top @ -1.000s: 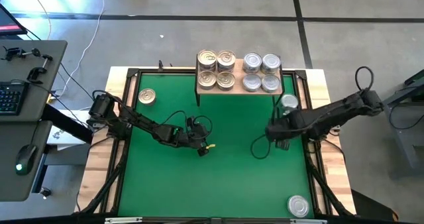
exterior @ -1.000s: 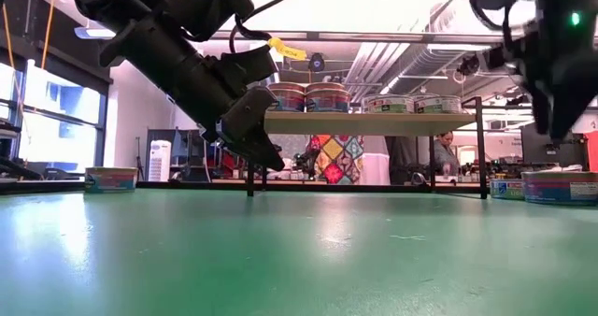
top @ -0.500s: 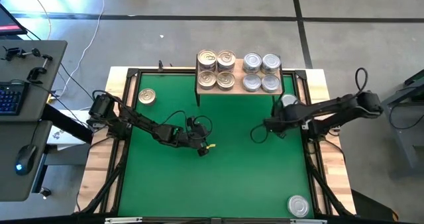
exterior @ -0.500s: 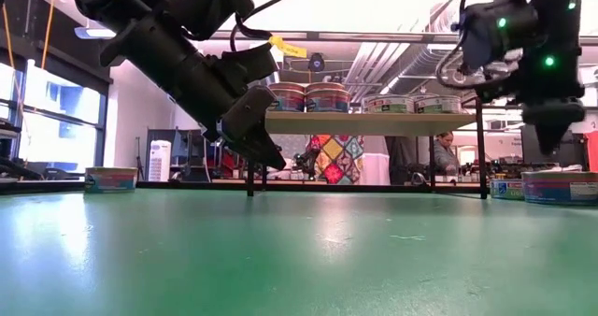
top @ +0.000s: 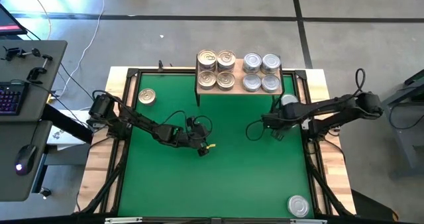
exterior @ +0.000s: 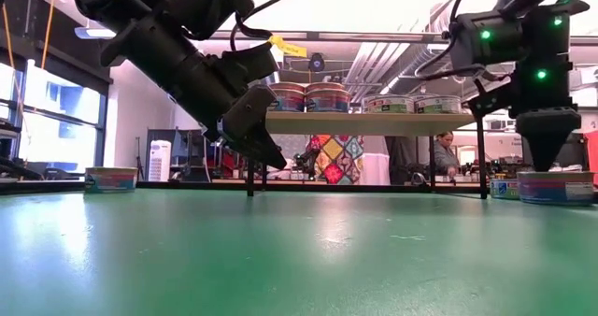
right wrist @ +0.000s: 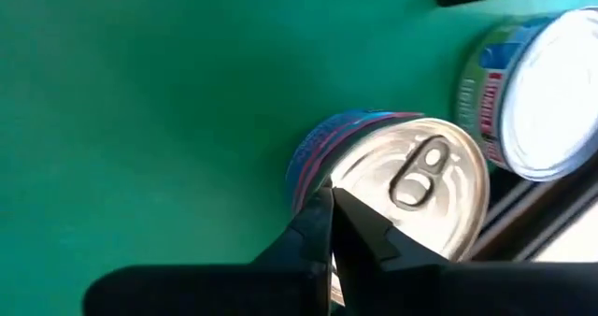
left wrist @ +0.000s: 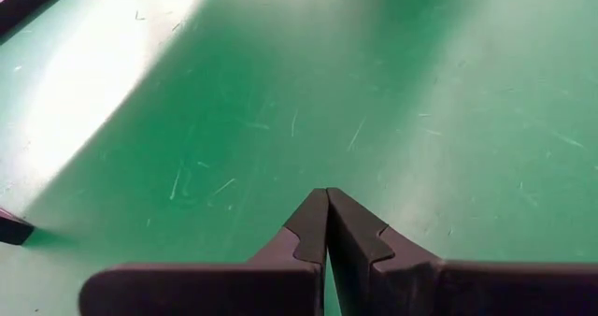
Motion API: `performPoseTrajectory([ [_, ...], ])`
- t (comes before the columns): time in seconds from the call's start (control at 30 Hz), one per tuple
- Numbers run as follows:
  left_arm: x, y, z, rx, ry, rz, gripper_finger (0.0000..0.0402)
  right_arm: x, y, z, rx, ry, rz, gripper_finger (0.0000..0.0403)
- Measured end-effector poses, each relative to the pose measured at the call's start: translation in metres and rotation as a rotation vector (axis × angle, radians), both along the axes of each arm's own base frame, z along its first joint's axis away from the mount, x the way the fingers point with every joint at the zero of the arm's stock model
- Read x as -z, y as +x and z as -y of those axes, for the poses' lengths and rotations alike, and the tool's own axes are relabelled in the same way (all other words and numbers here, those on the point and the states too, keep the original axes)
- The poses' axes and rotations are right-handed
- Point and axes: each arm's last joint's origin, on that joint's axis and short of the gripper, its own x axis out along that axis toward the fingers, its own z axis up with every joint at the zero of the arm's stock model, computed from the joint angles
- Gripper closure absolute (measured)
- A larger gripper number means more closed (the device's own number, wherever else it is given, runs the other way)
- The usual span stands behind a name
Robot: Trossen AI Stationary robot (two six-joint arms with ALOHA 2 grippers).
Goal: Stack canned seafood by type on shelf
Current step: Stack the blue pink tuna can on top of the blue pink tuna can on the shelf
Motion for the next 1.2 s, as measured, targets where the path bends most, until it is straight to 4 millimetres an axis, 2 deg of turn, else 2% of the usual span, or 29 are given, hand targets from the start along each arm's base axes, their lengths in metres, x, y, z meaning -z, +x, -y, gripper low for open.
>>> performPoseTrajectory([
  [0.13,0.0,0.0,0.0,0.0,0.0,0.0,0.0401,0.0,0.005,-0.001,0.003,0.05,0.054,0.0402],
  [0.3,0.0,0.0,0.0,0.0,0.0,0.0,0.0401,0.002,0.023,-0.007,-0.089,0.244,0.235,0.0403],
  [0.47,0.0,0.0,0.0,0.0,0.0,-0.001,0.0401,-0.007,0.049,-0.026,-0.409,0.486,0.5,0.0403],
  [0.57,0.0,0.0,0.0,0.0,0.0,-0.001,0.0401,-0.019,0.058,-0.04,-0.551,0.464,0.559,0.0403],
  [0.67,0.0,0.0,0.0,0.0,-0.001,-0.001,0.0401,-0.035,0.061,-0.046,-0.577,0.335,0.53,0.0403],
  [0.8,0.0,0.0,0.0,0.0,0.0,-0.001,0.0401,-0.06,0.056,-0.045,-0.448,0.181,0.409,0.0402],
  [0.87,0.0,0.0,0.0,0.0,-0.001,-0.001,0.0402,-0.072,0.05,-0.043,-0.386,0.181,0.34,0.04],
  [0.93,0.0,0.0,0.0,0.0,-0.001,-0.002,0.0401,-0.081,0.046,-0.043,-0.395,0.236,0.291,0.0393],
  [1.0,0.0,0.0,0.0,0.0,-0.001,-0.001,0.0401,-0.086,0.044,-0.042,-0.398,0.237,0.266,0.0386],
  [1.07,0.0,0.0,0.0,0.0,-0.001,-0.001,0.0401,-0.087,0.042,-0.038,-0.387,0.161,0.241,0.038],
  [1.2,0.0,0.0,0.0,0.0,-0.001,-0.001,0.0401,-0.077,0.037,-0.03,-0.425,0.055,0.158,0.0375],
])
